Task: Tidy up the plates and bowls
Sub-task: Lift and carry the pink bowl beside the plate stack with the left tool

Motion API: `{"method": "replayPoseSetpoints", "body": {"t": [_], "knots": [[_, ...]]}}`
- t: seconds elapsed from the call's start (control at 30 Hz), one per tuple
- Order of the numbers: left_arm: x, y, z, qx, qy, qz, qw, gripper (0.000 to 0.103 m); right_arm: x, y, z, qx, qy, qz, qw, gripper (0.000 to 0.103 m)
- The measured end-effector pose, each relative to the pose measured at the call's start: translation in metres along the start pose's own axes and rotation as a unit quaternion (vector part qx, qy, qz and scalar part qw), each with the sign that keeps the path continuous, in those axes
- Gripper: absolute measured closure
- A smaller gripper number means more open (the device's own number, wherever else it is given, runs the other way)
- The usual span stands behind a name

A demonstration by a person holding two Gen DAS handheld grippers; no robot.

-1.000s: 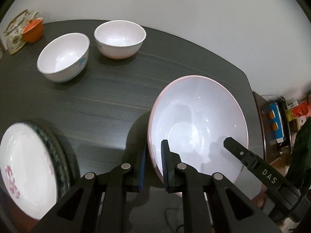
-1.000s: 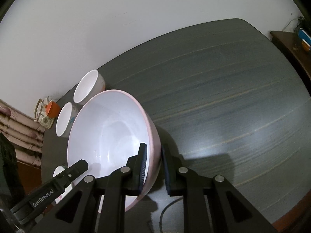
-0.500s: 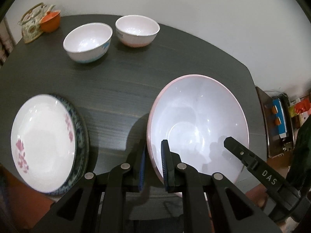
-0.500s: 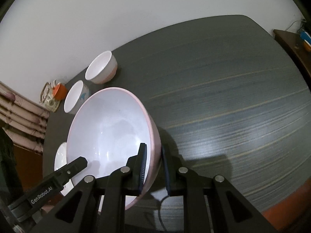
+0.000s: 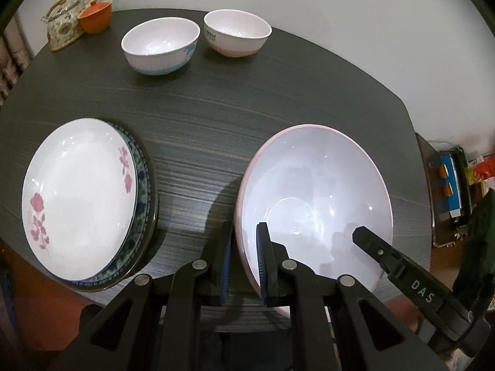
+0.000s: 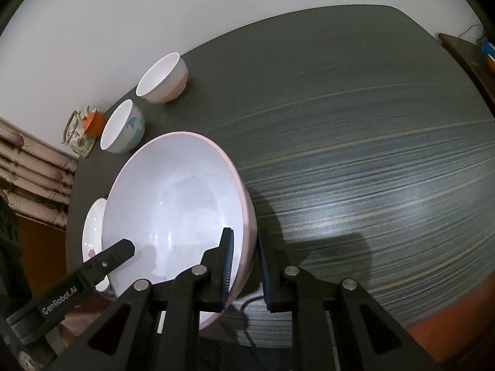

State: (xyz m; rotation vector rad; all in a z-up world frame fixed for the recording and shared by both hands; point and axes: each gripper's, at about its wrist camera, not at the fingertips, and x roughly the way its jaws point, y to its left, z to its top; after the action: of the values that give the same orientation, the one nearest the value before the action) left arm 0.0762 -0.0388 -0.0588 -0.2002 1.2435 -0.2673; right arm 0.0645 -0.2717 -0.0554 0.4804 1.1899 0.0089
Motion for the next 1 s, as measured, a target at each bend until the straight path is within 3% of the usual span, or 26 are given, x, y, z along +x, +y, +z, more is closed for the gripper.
{"method": "replayPoseSetpoints", "body": {"t": [1.0], "knots": [[0.02,0.005,-0.006,-0.003,0.014,0.009,0.9999,0.091,0.011,-0.001,-0.009,0.007,0.022,-0.006,1.0,0.085]]}}
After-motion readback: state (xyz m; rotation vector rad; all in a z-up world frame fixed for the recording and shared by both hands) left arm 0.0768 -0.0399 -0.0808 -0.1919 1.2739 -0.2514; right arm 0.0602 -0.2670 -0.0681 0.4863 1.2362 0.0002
